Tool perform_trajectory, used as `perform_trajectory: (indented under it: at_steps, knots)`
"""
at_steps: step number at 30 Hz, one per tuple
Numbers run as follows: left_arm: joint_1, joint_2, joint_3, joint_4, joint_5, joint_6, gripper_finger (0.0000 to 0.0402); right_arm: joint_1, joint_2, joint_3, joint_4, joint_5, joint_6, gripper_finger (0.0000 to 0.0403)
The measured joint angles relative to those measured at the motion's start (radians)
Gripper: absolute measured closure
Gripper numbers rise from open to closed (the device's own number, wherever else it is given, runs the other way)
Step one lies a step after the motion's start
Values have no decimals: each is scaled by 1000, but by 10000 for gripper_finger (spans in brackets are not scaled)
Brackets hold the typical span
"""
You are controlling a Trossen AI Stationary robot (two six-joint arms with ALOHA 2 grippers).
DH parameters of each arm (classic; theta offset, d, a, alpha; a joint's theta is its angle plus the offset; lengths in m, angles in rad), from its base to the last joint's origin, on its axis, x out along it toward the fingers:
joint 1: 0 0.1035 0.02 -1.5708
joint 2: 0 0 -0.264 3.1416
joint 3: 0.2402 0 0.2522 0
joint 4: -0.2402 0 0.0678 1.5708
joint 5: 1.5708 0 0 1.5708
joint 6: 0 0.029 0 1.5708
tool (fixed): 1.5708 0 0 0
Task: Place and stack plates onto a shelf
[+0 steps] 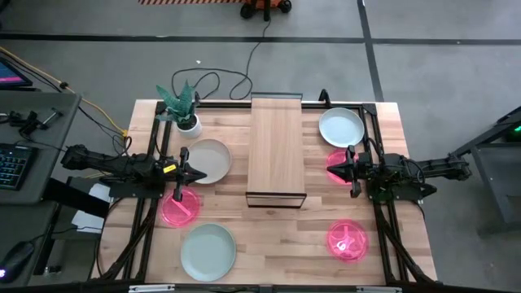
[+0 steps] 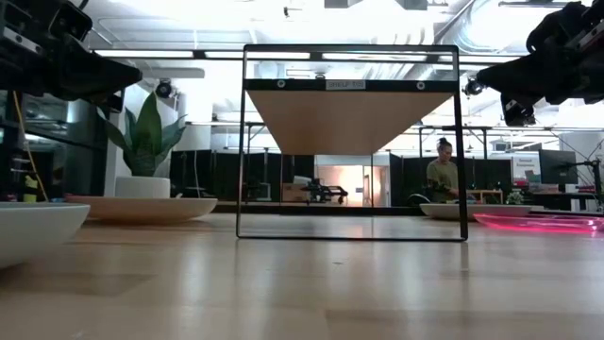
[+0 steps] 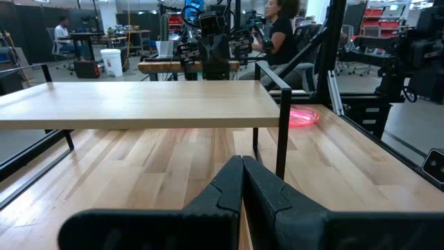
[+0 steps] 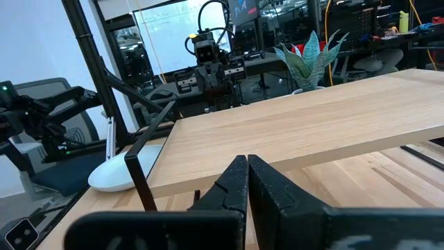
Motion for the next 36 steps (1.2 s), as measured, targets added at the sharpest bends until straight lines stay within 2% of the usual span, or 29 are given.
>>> perform_trajectory:
  at_steps: [27,30,33,36]
  knots:
    - [0,0,0,0,0,0,401,0,0,0,6,3,-13,402]
    - [0,0,0,0,0,0,401,-1,1,0,95,23,19,402]
    - [0,0,0,0,0,0,401,-3,0,0,301,55,227,402]
    - [0,0,0,0,0,0,401,-4,0,0,515,242,366,402]
